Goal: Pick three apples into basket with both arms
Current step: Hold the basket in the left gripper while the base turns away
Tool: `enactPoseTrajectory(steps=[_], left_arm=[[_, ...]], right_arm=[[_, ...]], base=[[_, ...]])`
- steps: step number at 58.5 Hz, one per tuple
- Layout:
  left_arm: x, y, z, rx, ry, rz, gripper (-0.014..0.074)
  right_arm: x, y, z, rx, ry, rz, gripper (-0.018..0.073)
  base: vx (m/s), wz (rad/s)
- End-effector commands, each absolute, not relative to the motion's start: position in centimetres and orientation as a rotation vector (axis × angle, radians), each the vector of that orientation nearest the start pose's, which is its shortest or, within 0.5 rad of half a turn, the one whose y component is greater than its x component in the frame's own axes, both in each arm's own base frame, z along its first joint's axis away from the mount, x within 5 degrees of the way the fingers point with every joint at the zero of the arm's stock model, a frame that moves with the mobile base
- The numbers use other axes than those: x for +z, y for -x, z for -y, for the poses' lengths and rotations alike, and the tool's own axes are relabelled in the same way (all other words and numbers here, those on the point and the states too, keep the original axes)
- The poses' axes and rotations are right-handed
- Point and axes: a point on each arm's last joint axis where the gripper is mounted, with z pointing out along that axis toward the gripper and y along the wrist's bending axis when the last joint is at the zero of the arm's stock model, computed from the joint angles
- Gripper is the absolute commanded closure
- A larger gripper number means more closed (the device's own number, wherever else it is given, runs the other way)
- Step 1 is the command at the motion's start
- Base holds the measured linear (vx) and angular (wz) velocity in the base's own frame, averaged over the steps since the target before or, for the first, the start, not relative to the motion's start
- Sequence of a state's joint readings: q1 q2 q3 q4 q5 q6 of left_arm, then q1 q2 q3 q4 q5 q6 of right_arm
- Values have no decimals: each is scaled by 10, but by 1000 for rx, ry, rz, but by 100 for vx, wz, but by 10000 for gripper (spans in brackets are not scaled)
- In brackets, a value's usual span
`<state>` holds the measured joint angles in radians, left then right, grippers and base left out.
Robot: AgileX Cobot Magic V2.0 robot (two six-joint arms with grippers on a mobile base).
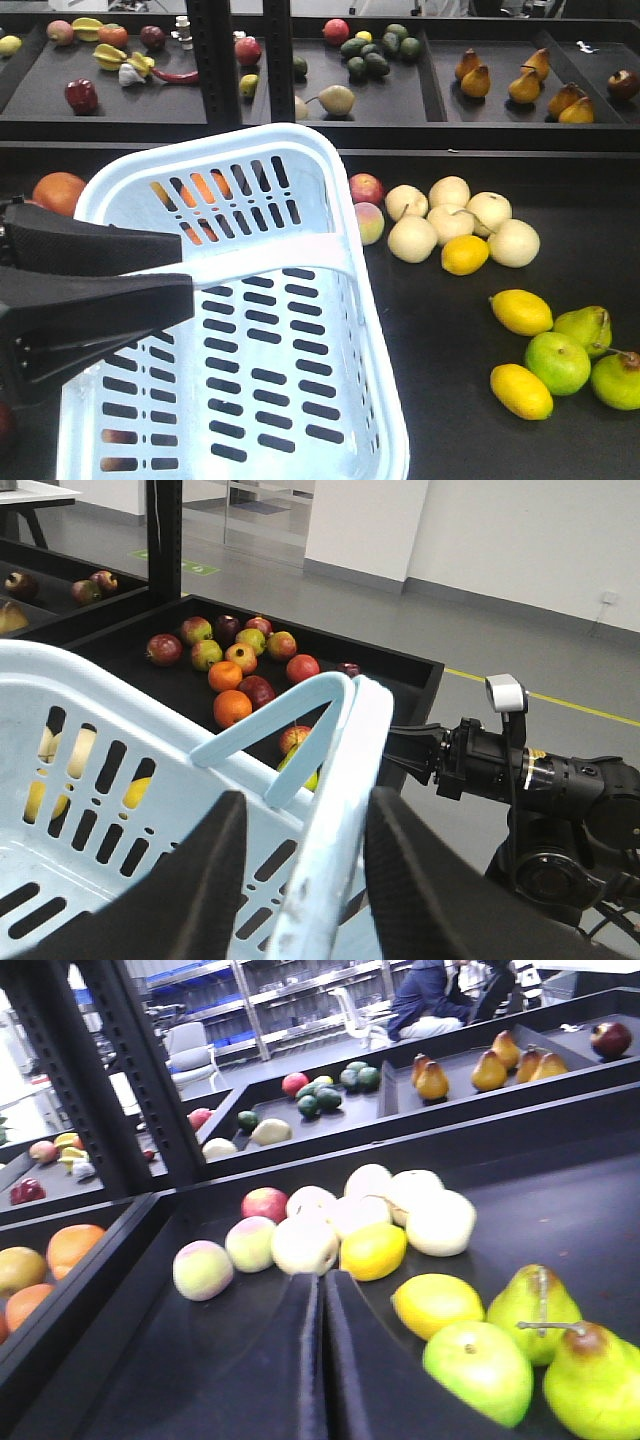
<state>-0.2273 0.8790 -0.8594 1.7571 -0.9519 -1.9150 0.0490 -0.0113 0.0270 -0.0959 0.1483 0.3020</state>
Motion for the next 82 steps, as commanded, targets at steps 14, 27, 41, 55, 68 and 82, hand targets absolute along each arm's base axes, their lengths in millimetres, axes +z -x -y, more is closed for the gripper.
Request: enactPoseTrajectory(steps=[14, 27, 41, 55, 68, 82], left_arm=[[403, -130, 104, -948, -842, -1548, 602], [403, -130, 104, -948, -842, -1548, 602], [403, -130, 104, -948, -842, -1548, 602], [403, -130, 104, -948, -842, -1548, 602], [403, -130, 104, -948, -842, -1548, 602], [403, -130, 104, -948, -842, -1548, 602]], right_arm=[[194, -56, -2, 184, -129, -1570, 564], [194, -56, -2, 184, -129, -1570, 564], [194, -56, -2, 184, -129, -1570, 564], [194, -56, -2, 184, -129, -1571, 564], [194, -56, -2, 184, -129, -1571, 564], [194, -56, -2, 184, -129, -1571, 564]], base=[[-7, 21], [-7, 31], [-10, 39], [-11, 44], [-12, 46], [-12, 45]])
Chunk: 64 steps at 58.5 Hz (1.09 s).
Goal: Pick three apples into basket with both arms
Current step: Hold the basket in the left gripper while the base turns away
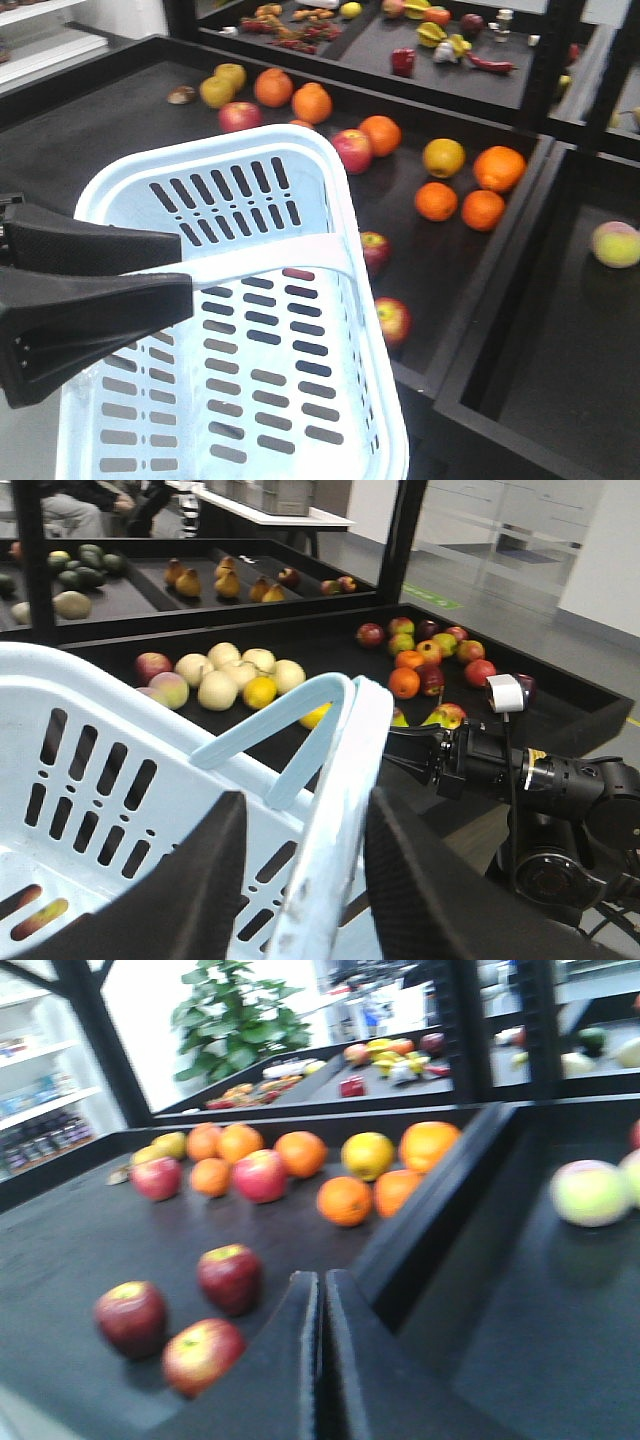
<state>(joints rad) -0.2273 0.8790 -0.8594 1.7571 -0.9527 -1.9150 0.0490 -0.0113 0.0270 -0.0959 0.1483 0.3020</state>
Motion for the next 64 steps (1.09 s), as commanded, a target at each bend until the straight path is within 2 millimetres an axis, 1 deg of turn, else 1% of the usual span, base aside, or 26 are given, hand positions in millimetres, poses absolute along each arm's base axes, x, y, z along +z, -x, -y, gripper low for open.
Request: enactPoseTrajectory(steps=[1, 64], left_arm=[[403, -130, 104, -948, -842, -1548, 602], [403, -130, 104, -948, -842, -1548, 602]], right_arm=[[194, -56, -2, 184, -129, -1571, 564], [194, -56, -2, 184, -129, -1571, 564]], base=[[-12, 46], [-10, 47]])
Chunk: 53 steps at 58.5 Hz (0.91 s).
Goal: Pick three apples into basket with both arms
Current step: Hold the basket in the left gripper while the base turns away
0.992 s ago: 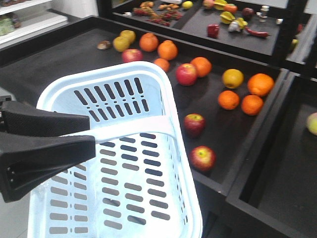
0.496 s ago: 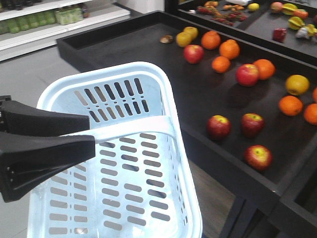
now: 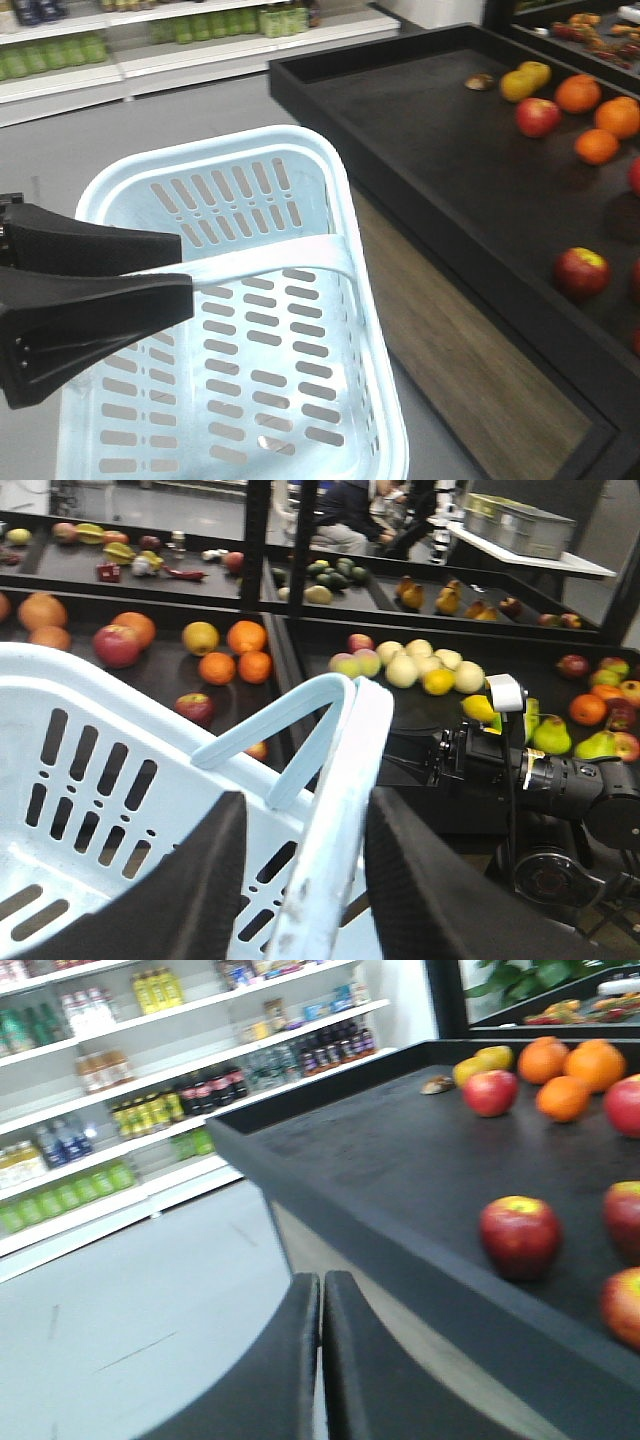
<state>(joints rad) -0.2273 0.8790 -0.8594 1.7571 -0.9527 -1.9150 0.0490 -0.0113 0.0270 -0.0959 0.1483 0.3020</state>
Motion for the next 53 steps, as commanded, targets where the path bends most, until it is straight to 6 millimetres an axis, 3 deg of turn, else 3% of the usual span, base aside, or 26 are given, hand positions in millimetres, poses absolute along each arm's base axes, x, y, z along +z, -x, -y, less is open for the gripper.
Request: enactPoseTrajectory(steps=[1, 53], left_arm=[[403, -130, 104, -948, -842, -1548, 602], [403, -130, 104, -949, -843, -1548, 602]], right_arm=[[194, -56, -2, 184, -129, -1571, 564], [194, -56, -2, 184, -129, -1571, 564]], base=[[-7, 51], [3, 43]])
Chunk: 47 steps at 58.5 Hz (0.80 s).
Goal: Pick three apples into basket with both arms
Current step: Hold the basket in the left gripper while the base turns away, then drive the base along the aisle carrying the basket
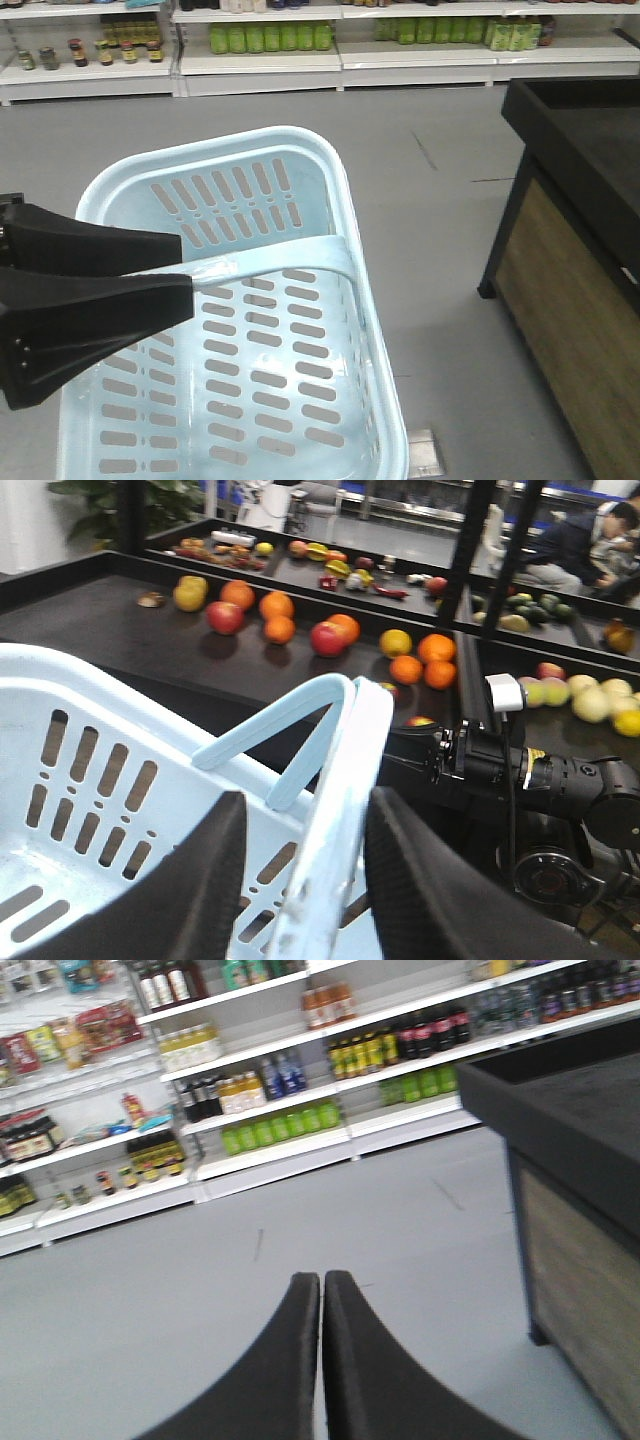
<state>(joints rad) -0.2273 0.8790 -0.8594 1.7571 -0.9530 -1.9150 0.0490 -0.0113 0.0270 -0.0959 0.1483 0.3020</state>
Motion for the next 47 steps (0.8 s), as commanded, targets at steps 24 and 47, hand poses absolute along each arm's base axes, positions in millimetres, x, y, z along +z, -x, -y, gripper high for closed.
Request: enactPoseTrajectory(steps=[24, 47], left_arm=[[403, -130, 104, -949, -843, -1548, 602], [403, -130, 104, -949, -843, -1548, 602]], right_arm=[[194, -56, -2, 184, -129, -1571, 564], [194, -56, -2, 184, -129, -1571, 564]], base=[[14, 55], [16, 44]])
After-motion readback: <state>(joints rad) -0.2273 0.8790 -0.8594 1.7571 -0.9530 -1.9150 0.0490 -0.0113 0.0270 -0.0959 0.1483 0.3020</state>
